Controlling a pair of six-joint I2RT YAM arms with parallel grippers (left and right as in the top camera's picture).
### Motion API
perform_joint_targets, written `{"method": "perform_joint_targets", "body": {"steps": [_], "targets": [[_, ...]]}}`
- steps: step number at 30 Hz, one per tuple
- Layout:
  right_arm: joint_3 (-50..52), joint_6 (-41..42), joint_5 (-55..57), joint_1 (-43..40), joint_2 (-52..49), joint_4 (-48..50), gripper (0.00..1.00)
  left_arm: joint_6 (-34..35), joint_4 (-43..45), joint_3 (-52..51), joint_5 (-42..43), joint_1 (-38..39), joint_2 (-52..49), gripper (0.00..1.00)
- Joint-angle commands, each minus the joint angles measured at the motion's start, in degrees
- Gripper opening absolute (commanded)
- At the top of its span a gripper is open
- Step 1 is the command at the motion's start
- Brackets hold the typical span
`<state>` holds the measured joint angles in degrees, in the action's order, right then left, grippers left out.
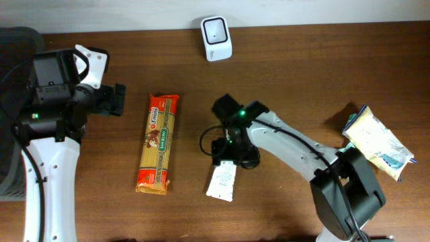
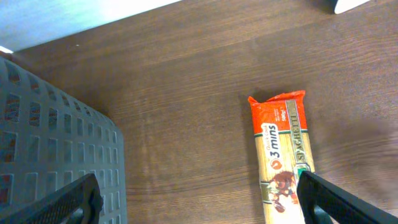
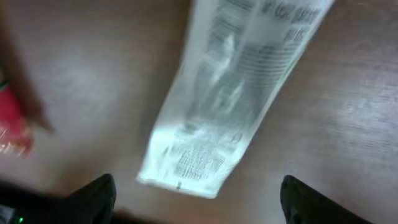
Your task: Scan the item barcode
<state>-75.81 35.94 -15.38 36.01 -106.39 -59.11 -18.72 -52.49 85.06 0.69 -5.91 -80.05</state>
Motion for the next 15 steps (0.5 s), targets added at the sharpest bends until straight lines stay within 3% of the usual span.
{"method": "perform_joint_targets", "body": {"steps": [1,4,7,10,15], "targets": [[6.25,8.76,4.02,0.02,-0.17,9.05,0.82,-0.87,0.24,0.33,0.63,-0.15,0.35,0.99],[10.32,9.62,3.63,0.04,-0.17,16.92,0.74,-0.87,0.24,0.33,0.63,-0.15,0.35,0.99],[10.99,9.62,5.14,-0.02,-0.17,19.89,0.58,-0.87,0.24,0.33,0.63,-0.15,0.35,0.99],[10.99,8.59,7.5,-1.25,-0.17,22.86,0.32,-0.87,0.24,0.33,0.63,-0.15,0.35,0.99],[10.97,-3.15,4.83,-6.23,-0.17,33.11,0.31,-0.87,0.24,0.33,0.63,-0.15,0.35,0.99]]}}
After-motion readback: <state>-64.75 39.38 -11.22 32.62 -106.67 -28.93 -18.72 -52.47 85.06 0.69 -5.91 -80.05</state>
